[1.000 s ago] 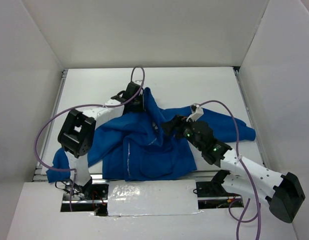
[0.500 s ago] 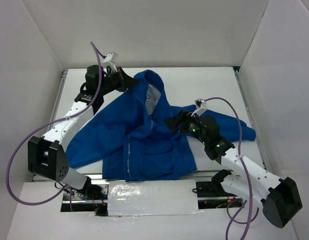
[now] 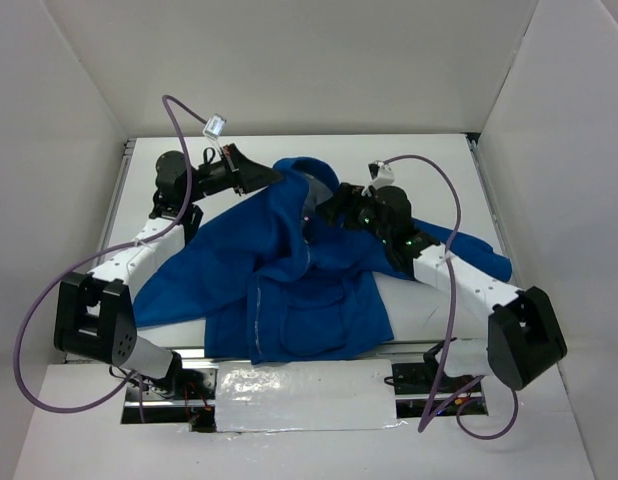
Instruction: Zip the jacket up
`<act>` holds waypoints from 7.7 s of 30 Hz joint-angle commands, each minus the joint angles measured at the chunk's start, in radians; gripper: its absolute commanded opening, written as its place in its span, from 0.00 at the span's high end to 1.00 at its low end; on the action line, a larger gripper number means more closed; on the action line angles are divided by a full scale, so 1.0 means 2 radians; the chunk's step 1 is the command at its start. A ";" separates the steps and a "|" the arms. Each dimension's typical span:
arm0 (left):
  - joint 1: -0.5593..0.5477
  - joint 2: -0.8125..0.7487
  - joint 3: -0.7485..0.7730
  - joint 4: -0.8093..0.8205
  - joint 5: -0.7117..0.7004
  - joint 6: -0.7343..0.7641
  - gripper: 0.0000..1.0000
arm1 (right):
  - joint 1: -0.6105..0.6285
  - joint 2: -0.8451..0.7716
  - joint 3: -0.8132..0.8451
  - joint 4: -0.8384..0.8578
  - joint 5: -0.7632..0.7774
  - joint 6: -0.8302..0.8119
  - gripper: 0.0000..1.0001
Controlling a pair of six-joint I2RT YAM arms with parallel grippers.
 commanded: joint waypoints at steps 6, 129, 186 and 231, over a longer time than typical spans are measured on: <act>0.000 -0.045 -0.001 0.056 0.027 0.006 1.00 | 0.005 0.082 0.105 -0.028 0.063 0.004 0.35; -0.256 -0.041 -0.032 -0.294 -0.300 0.344 0.23 | 0.088 -0.099 0.084 -0.110 0.074 0.105 1.00; -0.221 -0.083 -0.152 0.023 -0.114 0.248 1.00 | -0.082 -0.060 -0.170 0.346 -0.513 0.120 0.47; -0.216 -0.100 -0.155 -0.007 -0.091 0.264 1.00 | -0.094 -0.032 -0.093 0.252 -0.508 0.064 0.91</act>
